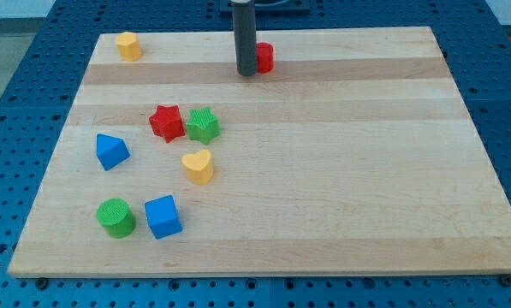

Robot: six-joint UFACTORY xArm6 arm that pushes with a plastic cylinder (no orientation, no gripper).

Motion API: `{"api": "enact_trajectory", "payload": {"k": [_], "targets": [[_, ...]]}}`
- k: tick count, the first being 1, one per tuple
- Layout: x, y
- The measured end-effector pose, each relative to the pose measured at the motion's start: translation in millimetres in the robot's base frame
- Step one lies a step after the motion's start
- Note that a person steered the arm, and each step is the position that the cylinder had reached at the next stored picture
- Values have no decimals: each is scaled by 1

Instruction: Slide the red star towards the center

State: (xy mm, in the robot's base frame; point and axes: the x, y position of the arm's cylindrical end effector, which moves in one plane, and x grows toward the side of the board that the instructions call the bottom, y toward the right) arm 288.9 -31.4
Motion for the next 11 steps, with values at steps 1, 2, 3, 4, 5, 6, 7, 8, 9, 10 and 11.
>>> {"api": "enact_trajectory", "payload": {"k": [1,2,3,4,5,6,7,8,9,10,11], "targets": [[-1,0],[2,1],[2,7],[2,13],[2,22],[2,28],[-2,28],[-2,36],[-2,52],[-2,64],[-4,66]]}}
